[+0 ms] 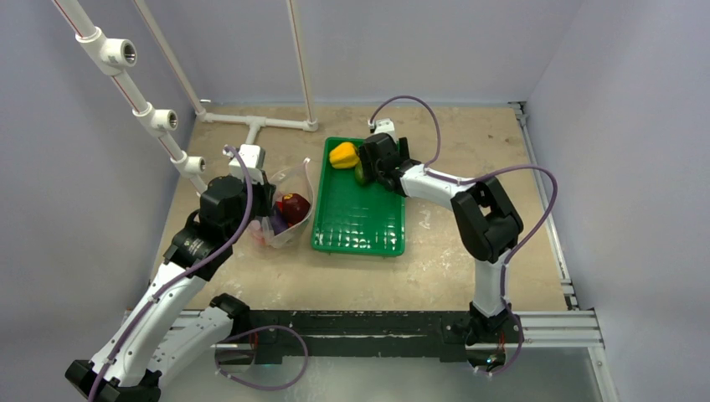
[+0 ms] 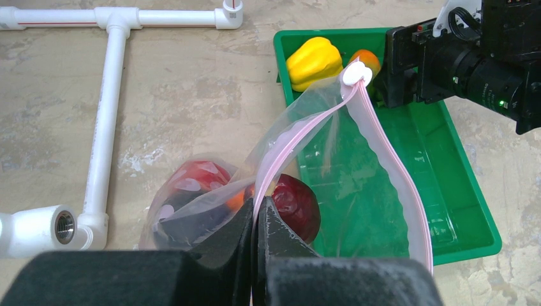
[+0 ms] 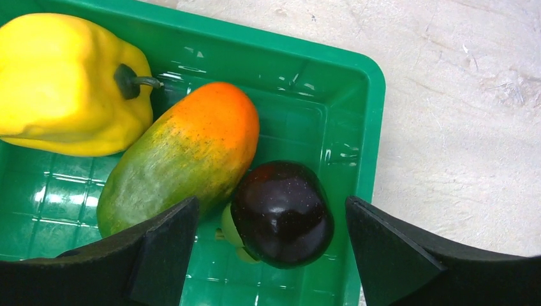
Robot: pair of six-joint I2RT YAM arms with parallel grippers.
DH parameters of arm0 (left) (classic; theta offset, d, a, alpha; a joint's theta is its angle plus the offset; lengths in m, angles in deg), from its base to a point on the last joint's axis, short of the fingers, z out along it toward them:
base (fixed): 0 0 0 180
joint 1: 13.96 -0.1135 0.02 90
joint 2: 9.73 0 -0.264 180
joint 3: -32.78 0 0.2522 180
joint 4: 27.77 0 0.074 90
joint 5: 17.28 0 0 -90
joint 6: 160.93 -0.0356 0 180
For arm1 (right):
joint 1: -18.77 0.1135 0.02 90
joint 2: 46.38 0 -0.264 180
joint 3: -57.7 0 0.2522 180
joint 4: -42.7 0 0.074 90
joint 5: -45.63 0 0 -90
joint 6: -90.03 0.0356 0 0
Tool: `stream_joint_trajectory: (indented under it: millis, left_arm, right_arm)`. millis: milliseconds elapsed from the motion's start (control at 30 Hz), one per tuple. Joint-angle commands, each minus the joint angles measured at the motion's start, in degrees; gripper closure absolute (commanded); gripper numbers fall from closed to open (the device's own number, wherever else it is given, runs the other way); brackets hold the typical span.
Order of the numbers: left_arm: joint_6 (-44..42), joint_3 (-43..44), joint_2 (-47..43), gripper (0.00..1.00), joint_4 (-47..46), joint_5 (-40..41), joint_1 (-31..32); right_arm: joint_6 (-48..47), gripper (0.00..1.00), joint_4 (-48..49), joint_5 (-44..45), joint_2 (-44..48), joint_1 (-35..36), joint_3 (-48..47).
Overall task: Place the food in the zip-top bag and seal the zipper
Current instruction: Pick up the fake fruit from the bin.
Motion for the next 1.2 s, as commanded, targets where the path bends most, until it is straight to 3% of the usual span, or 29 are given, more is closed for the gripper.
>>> stream_joint_trajectory:
  millis: [0, 300, 633, 767, 933, 1167]
  left_arm:
    - [0.2, -0.1, 0.1, 1.0, -1.6, -0.5, 0.1]
    - [0.1, -0.1, 0.2, 1.0, -1.6, -0.5, 0.1]
    - [0.1, 0.0, 0.5, 1.0, -1.6, -0.6, 0.1]
    - [0.1, 0.0, 0.5, 1.0, -1.5, -0.5, 0.1]
    - [0.1, 0.0, 0.5, 1.0, -1.6, -0.5, 0.1]
    - [0.1, 0.0, 0.5, 1.0, -1.6, -0.5, 0.1]
  right_arm:
    - [-1.0, 0.14, 1.8, -0.6, -1.0, -0.6, -0.6]
    - [-1.1, 0.16, 1.0, -0.5, -2.3, -0.6, 0.0]
    - [-1.0, 0.25, 0.3, -1.0, -3.7, -0.6, -0.3]
    - [-1.0, 0.33, 0.5, -1.1, -3.6, -0.5, -0.5]
    - [-0.9, 0.57, 0.1, -1.5, -3.2, -0.5, -0.7]
    - [0.0, 0.65, -0.4, -0.7, 1.1, -0.5, -0.2]
